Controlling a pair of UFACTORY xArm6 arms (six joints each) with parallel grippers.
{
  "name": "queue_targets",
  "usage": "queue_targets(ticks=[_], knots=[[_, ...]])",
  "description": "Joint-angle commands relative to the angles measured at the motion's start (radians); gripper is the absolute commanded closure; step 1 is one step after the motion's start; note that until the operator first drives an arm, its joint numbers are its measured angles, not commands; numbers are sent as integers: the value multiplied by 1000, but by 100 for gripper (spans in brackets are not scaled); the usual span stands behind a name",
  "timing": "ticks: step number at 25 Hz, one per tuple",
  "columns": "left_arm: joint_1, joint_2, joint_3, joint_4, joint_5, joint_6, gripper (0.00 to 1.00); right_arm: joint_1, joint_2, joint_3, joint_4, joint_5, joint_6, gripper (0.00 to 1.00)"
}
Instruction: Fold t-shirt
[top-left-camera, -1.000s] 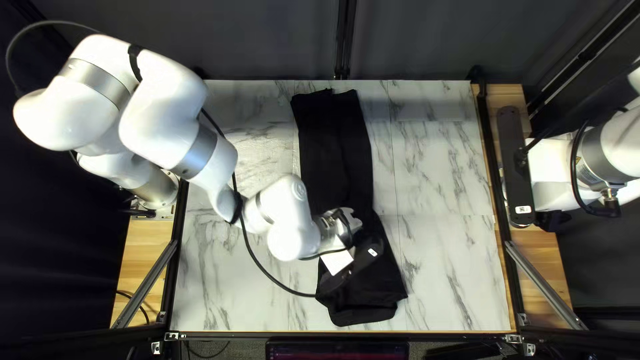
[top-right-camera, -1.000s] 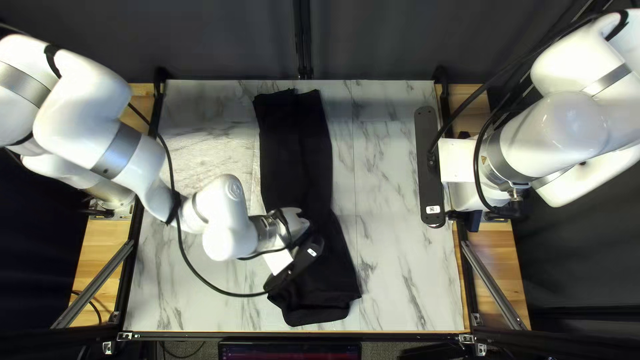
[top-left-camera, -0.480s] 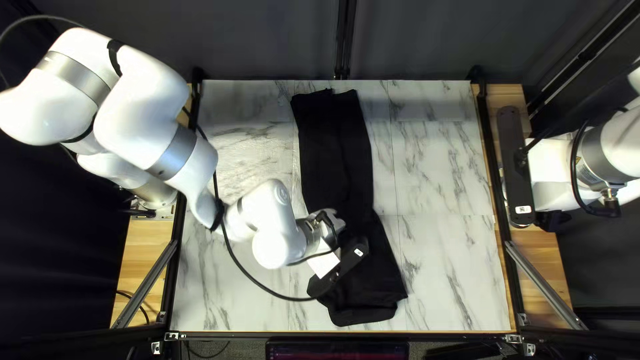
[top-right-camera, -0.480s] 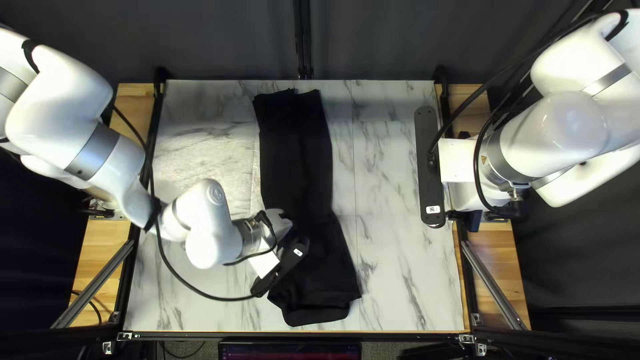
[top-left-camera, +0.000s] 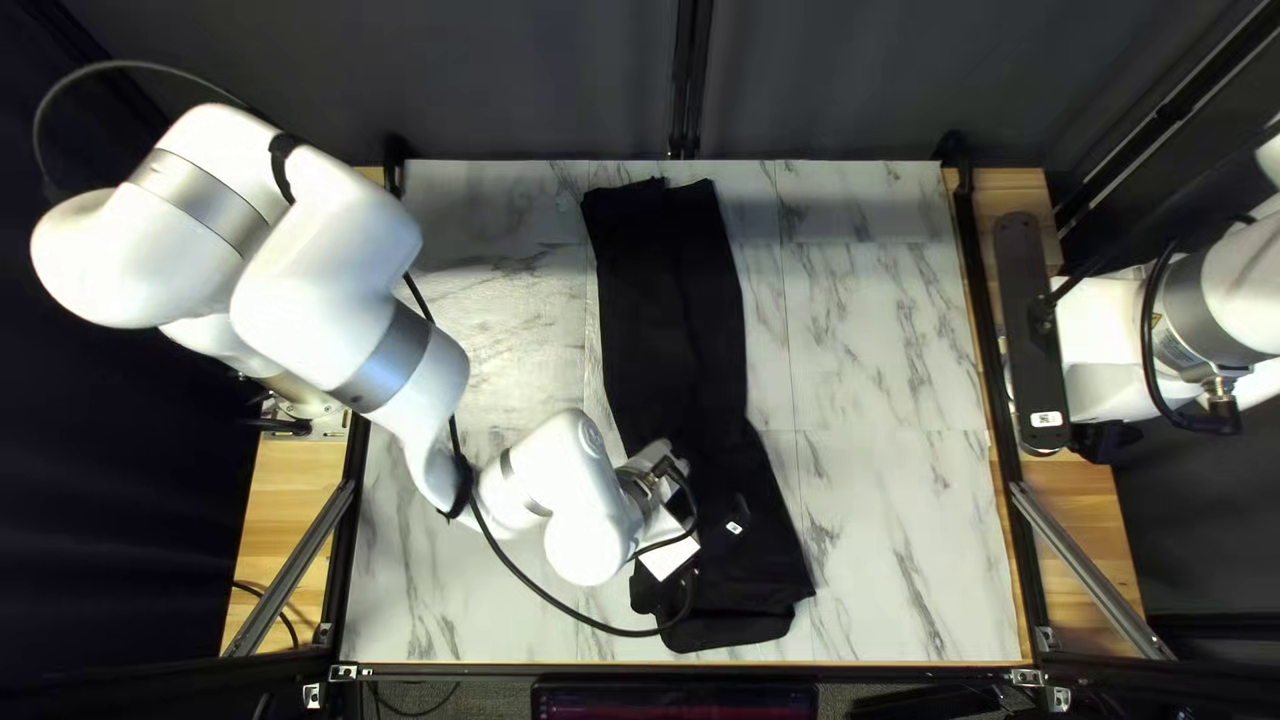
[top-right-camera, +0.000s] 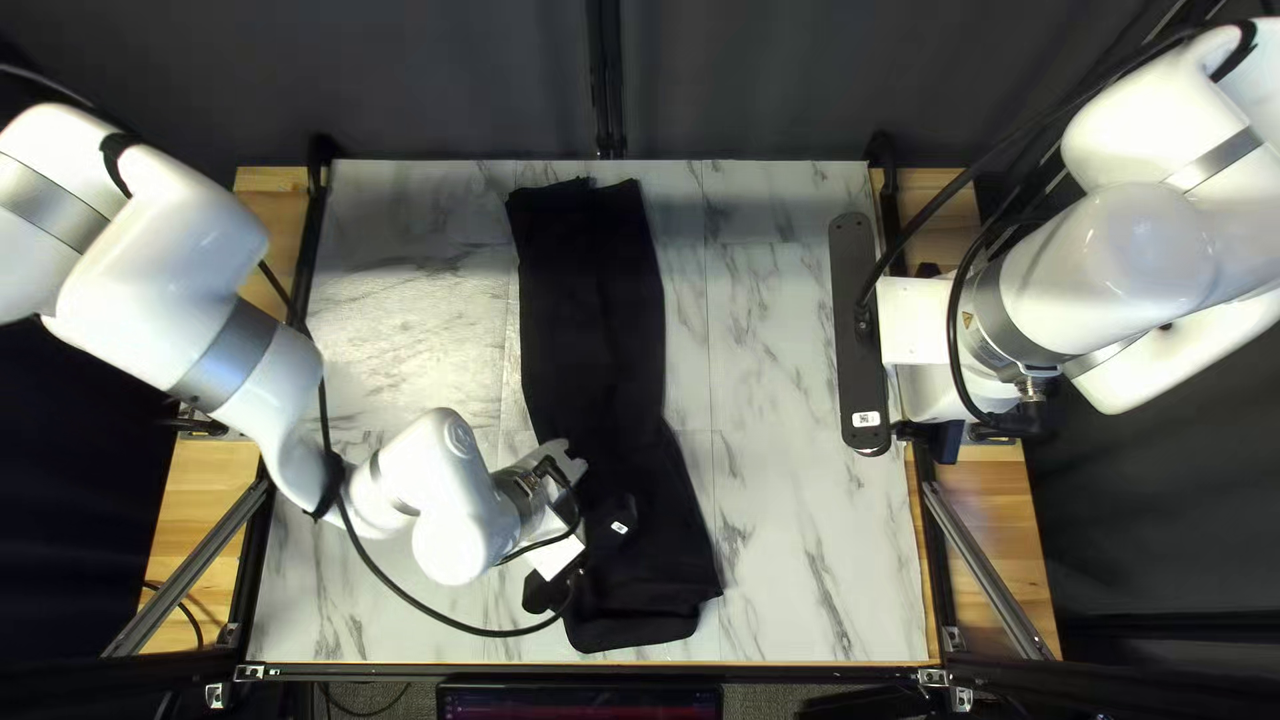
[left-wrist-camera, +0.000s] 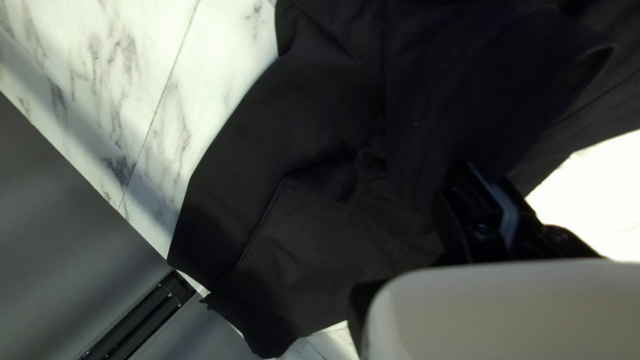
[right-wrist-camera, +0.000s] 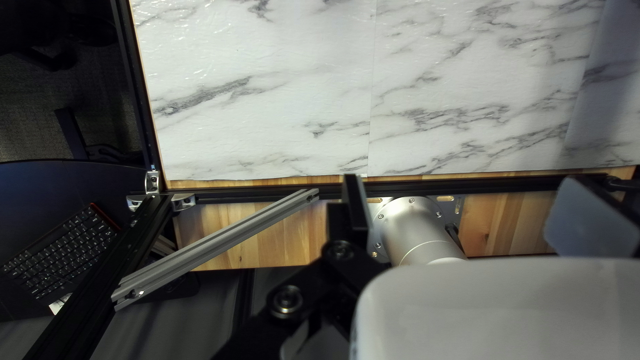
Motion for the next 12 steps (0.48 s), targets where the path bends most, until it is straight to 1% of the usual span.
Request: queue_targets(ticks=[1, 6, 9, 12], knots=[[-5, 9, -14, -13, 26, 11, 0, 0, 0, 0, 0, 0, 0, 0], [-9, 22, -27, -21, 46, 11, 0, 0, 0, 0, 0, 0, 0, 0], [-14, 40, -49, -23, 60, 11, 0, 0, 0, 0, 0, 0, 0, 0], [-19, 84, -102, -22, 90, 14, 0, 0, 0, 0, 0, 0, 0, 0]])
